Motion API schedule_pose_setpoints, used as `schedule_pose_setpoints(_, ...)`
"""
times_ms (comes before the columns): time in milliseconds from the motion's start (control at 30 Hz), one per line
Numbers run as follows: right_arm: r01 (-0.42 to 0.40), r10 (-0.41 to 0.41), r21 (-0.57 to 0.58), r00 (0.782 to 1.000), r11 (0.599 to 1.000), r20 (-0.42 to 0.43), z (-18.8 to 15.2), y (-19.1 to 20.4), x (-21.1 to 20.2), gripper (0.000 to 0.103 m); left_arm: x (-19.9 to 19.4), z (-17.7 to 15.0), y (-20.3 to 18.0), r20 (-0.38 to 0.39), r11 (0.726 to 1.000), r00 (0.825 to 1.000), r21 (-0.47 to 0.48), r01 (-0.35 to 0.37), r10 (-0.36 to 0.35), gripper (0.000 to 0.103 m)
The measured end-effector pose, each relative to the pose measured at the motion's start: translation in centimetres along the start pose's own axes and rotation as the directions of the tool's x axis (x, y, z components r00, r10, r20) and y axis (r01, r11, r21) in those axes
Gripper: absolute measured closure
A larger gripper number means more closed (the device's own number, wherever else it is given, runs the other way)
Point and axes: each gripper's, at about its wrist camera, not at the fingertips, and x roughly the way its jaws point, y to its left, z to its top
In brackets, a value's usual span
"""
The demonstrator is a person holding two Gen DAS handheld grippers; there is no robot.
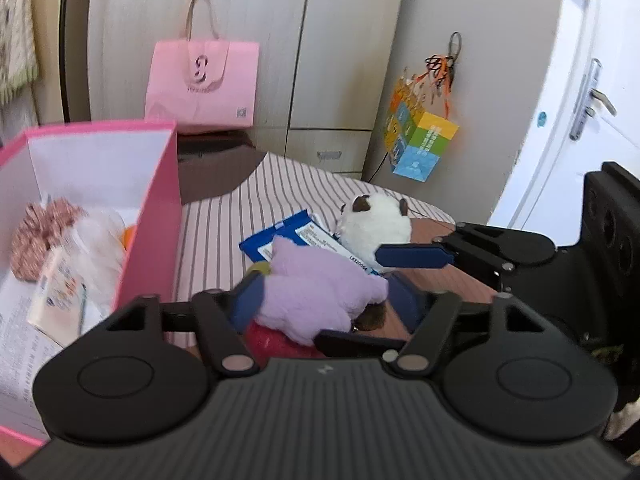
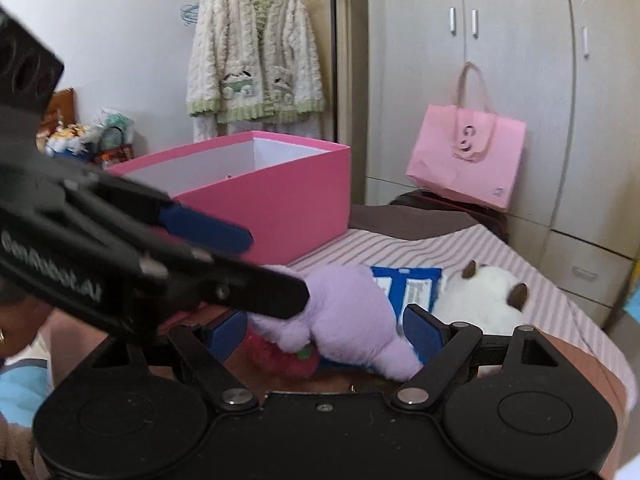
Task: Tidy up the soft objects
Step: 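Grasp the lilac plush with the left tool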
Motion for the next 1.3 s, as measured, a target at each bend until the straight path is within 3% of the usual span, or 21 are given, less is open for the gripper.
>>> schedule_pose_setpoints(33, -0.028, 0.028, 0.01, 1.0, 1.0, 0.001, 0.1, -0.5, 0.3, 0.014, 0.3, 0.0, 0.1, 0.0, 1.0, 1.0, -0.011, -0.006, 0.006, 0.045)
schedule_pose_setpoints(100, -0.083, 0.083, 0.029, 0.997, 0.996, 0.008, 0.0, -1.5, 0.9, 0.014, 0.6, -0.2, 0.5, 0.013, 0.999, 1.0, -0.039, -0.025, 0.026, 0.057)
schedule_pose_setpoints(200, -0.122, 0.121, 0.056, 0.992, 0.991, 0.02, -0.2, -1.8, 1.5, 0.012, 0.5, -0.6, 1.0, 0.022, 0.996, 0.999, -0.083, -0.027, 0.029, 0.058)
schedule_pose_setpoints(333, -0.092, 0.092, 0.045, 0.996, 0.995, 0.008, -0.3, -1.5, 2.1, 0.006, 1.1, -0.8, 1.4, 0.01, 0.994, 0.999, -0.096, -0.043, 0.044, 0.058)
schedule_pose_setpoints(433, -0.103, 0.103, 0.076, 0.995, 0.992, -0.004, -0.4, -1.8, 2.5, 0.006, 1.2, -1.1, 1.2, 0.013, 0.991, 0.998, -0.119, -0.056, 0.058, 0.049)
schedule_pose_setpoints(500, -0.113, 0.113, 0.09, 0.994, 0.99, -0.002, -0.5, -1.8, 2.7, 0.006, 1.2, -1.3, 0.6, 0.016, 0.989, 0.996, -0.118, -0.084, 0.087, 0.03)
schedule_pose_setpoints(533, -0.116, 0.116, 0.087, 0.993, 0.989, -0.001, -0.6, -1.9, 2.7, 0.006, 1.3, -1.4, 0.1, 0.013, 0.992, 0.996, -0.097, -0.084, 0.086, 0.027)
schedule_pose_setpoints(667, -0.115, 0.116, 0.068, 0.993, 0.991, -0.007, -0.9, -1.8, 2.9, 0.006, 1.5, -1.8, -0.1, 0.019, 0.989, 0.995, -0.111, -0.095, 0.098, 0.028)
schedule_pose_setpoints(800, -0.095, 0.096, 0.037, 0.995, 0.995, -0.004, -0.9, -1.3, 2.9, 0.007, 1.8, -1.8, 0.6, 0.023, 0.985, 0.994, -0.141, -0.103, 0.107, 0.038)
schedule_pose_setpoints(867, -0.081, 0.081, 0.011, 0.997, 0.997, 0.003, -1.0, -0.9, 2.8, 0.008, 1.9, -1.8, 1.1, 0.01, 0.983, 0.995, -0.157, -0.099, 0.102, 0.038)
schedule_pose_setpoints(1067, -0.027, 0.029, -0.09, 0.999, 0.996, 0.021, -1.2, 0.7, 2.4, 0.009, 2.5, -2.2, 1.5, -0.017, 0.976, 0.997, -0.202, -0.08, 0.078, 0.026)
schedule_pose_setpoints(1133, -0.017, 0.019, -0.11, 1.0, 0.994, 0.023, -1.1, 1.0, 2.3, 0.009, 2.8, -2.3, 1.8, -0.027, 0.973, 0.998, -0.221, -0.062, 0.058, 0.026)
schedule_pose_setpoints(1300, 0.001, 0.002, -0.112, 1.0, 0.994, 0.025, -1.2, 1.1, 2.3, 0.009, 2.6, -2.5, 1.9, -0.012, 0.97, 0.998, -0.235, -0.062, 0.06, 0.038)
